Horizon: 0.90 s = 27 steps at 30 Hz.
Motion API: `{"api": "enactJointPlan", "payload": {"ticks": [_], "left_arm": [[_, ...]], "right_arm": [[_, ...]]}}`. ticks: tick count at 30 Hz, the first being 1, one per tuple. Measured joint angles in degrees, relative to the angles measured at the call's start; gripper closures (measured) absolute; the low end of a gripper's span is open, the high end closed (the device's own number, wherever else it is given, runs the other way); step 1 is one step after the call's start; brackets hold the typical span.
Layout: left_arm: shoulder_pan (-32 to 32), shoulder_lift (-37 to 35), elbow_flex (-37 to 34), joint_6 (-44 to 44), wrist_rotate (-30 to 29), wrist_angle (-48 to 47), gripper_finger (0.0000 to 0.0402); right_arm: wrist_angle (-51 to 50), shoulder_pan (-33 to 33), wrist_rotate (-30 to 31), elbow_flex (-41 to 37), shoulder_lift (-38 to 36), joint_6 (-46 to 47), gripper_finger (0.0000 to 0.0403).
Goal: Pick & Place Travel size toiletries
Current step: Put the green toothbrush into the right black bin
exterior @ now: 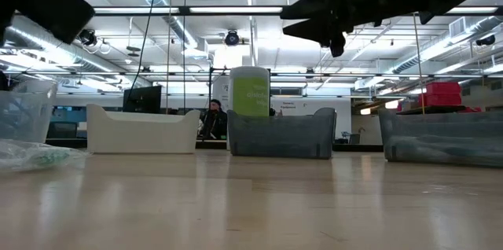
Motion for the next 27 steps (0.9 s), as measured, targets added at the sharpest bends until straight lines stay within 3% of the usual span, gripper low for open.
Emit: {"api": "enactJointPlan", "payload": {"ticks": [9,15,20,27], "left_arm": [[2.0,-1.1,0.0,-3.8,-12.3,-12.6,0.0271],[4.0,-1.1,0.0,-10.0,-13.0,-2.1,0.0271],[4.5,-1.1,0.0,-13.8,-9.0,8.3,0.0271],[4.5,-1.1,0.0,-17.2,-10.7,9.1,0.0271]], "right_arm": [[-0.8,0.0,0.0,0.0,0.0,1.6,0.0233],[-0.5,0.0,0.0,0.0,0.0,1.5,0.0237],[-0.4,0.0,0.0,0.0,0.0,1.5,0.0238],[-0.4,0.0,0.0,0.0,0.0,1.5,0.024]]}}
